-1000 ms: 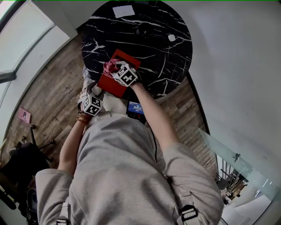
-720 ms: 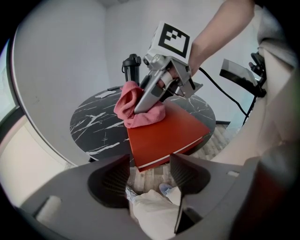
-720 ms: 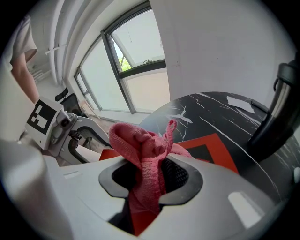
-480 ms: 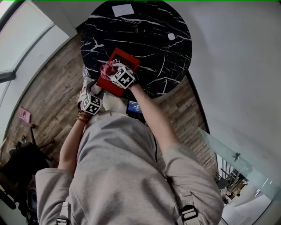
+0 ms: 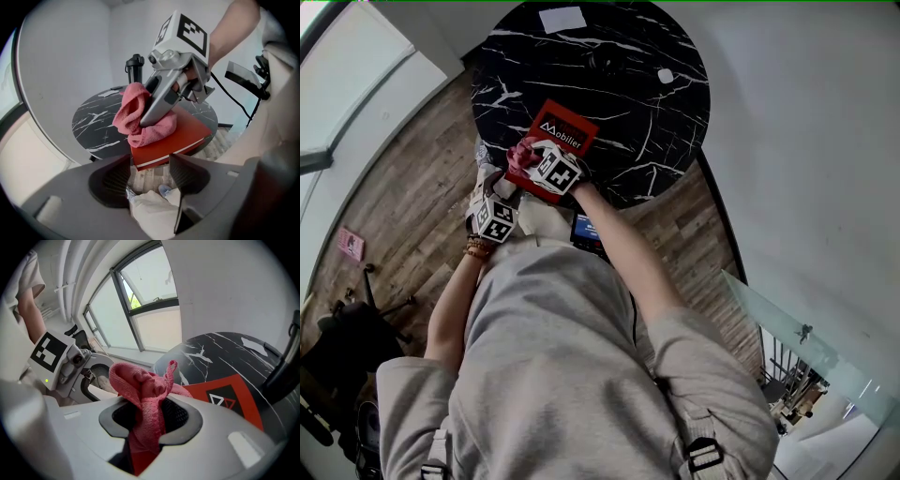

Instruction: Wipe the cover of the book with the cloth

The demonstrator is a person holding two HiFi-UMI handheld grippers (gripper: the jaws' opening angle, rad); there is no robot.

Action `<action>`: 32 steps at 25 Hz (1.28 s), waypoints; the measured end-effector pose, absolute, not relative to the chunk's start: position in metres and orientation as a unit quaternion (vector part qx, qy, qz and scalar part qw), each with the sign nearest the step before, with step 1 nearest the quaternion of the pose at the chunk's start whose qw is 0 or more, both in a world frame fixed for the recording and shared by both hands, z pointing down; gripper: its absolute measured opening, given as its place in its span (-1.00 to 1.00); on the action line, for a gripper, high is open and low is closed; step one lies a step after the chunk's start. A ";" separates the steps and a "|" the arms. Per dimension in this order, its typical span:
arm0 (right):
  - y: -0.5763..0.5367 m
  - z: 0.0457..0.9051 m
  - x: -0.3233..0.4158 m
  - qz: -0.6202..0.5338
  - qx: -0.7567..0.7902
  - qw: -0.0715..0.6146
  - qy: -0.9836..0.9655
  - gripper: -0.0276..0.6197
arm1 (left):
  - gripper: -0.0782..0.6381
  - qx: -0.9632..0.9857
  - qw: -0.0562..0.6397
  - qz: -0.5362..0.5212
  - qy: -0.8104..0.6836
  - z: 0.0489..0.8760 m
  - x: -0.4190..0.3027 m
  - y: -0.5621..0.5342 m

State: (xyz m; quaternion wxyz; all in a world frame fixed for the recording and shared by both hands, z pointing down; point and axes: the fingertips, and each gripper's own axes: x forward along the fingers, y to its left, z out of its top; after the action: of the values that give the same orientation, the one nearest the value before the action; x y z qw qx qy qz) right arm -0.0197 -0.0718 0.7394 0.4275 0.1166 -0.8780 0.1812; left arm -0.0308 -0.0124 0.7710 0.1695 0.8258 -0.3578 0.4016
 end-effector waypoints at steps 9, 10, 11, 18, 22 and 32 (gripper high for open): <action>-0.039 0.741 -0.034 0.168 0.062 0.447 -0.876 -0.46 | -0.07 0.823 0.173 0.397 -0.367 0.773 -0.030 -0.012; -0.036 0.741 -0.037 0.170 0.057 0.448 -0.876 -0.46 | -0.07 0.822 0.174 0.396 -0.369 0.773 -0.031 -0.012; -0.032 0.741 -0.039 0.174 0.051 0.450 -0.875 -0.46 | -0.07 0.821 0.177 0.395 -0.371 0.772 -0.032 -0.012; 0.015 0.712 -0.043 0.422 -0.077 0.392 -0.814 -0.45 | 0.01 0.850 0.179 0.380 -0.318 0.750 -0.035 0.013; -0.001 0.623 -0.042 0.493 -0.102 0.237 -0.831 -0.45 | -0.02 0.885 0.150 0.328 -0.296 0.694 -0.044 0.004; -0.051 0.399 0.007 0.306 0.175 -0.051 -0.934 -0.45 | -0.42 0.958 0.085 0.037 -0.273 0.457 -0.035 -0.056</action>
State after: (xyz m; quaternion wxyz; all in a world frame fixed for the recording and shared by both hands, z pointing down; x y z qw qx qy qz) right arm 0.0070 -0.0515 0.3987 -0.0513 0.1750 -0.9343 0.3064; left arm -0.0354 -0.0557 0.4572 0.0850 0.9575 -0.2730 0.0369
